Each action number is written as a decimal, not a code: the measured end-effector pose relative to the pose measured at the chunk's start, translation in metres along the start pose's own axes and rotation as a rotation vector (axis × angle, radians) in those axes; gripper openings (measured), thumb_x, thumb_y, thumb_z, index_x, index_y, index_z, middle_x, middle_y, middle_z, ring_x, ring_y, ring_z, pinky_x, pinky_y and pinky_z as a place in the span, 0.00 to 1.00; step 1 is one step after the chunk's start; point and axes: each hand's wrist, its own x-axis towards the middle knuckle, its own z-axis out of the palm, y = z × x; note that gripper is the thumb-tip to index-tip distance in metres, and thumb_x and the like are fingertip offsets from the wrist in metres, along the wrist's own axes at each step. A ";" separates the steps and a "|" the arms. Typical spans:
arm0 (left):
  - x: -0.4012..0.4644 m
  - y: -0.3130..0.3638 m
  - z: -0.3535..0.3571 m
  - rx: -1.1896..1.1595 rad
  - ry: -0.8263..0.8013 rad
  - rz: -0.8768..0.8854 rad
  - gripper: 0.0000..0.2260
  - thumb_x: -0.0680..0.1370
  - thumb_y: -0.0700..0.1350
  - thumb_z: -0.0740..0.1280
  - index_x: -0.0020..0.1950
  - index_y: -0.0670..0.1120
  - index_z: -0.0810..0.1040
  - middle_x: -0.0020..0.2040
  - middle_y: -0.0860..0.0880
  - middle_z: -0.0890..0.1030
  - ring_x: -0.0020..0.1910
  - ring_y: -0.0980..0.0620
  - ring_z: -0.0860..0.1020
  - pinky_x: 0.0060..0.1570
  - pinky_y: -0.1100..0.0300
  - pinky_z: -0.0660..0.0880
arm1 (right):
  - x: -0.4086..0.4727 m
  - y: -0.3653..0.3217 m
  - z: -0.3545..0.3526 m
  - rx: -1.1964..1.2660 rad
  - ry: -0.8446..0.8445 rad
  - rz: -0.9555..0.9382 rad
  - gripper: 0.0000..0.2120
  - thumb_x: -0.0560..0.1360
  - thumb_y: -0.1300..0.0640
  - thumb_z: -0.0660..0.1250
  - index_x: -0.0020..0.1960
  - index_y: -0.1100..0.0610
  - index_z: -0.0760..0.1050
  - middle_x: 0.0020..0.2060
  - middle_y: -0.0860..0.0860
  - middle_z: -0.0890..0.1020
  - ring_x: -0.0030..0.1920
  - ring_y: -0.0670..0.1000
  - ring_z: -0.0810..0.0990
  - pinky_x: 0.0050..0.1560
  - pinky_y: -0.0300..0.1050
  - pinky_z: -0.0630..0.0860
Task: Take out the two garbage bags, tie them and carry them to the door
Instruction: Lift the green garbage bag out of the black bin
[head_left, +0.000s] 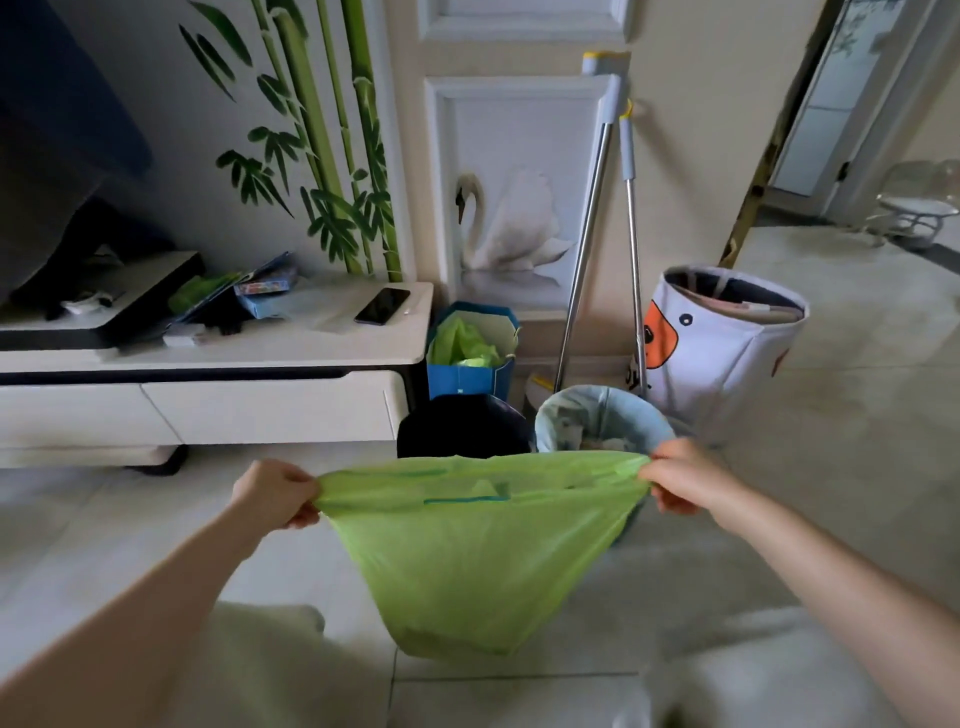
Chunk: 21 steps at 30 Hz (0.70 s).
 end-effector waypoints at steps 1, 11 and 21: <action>0.001 -0.005 0.005 0.048 -0.018 -0.020 0.02 0.73 0.35 0.69 0.42 0.38 0.82 0.31 0.37 0.83 0.24 0.46 0.79 0.23 0.65 0.76 | 0.002 0.004 0.007 -0.053 -0.037 0.002 0.06 0.68 0.63 0.66 0.33 0.59 0.74 0.16 0.50 0.76 0.17 0.48 0.75 0.18 0.32 0.65; 0.050 -0.010 0.032 0.194 -0.017 -0.114 0.05 0.76 0.35 0.65 0.42 0.39 0.81 0.29 0.37 0.81 0.17 0.48 0.77 0.20 0.57 0.77 | 0.048 -0.004 0.057 -0.225 -0.123 -0.025 0.10 0.73 0.55 0.69 0.35 0.58 0.75 0.21 0.50 0.82 0.23 0.49 0.82 0.19 0.35 0.70; 0.095 0.002 0.027 0.206 0.085 -0.162 0.07 0.76 0.34 0.63 0.44 0.36 0.81 0.37 0.34 0.84 0.24 0.46 0.80 0.20 0.55 0.78 | 0.093 0.000 0.089 -0.195 -0.181 -0.045 0.08 0.75 0.54 0.67 0.39 0.58 0.75 0.25 0.51 0.82 0.23 0.46 0.81 0.21 0.36 0.73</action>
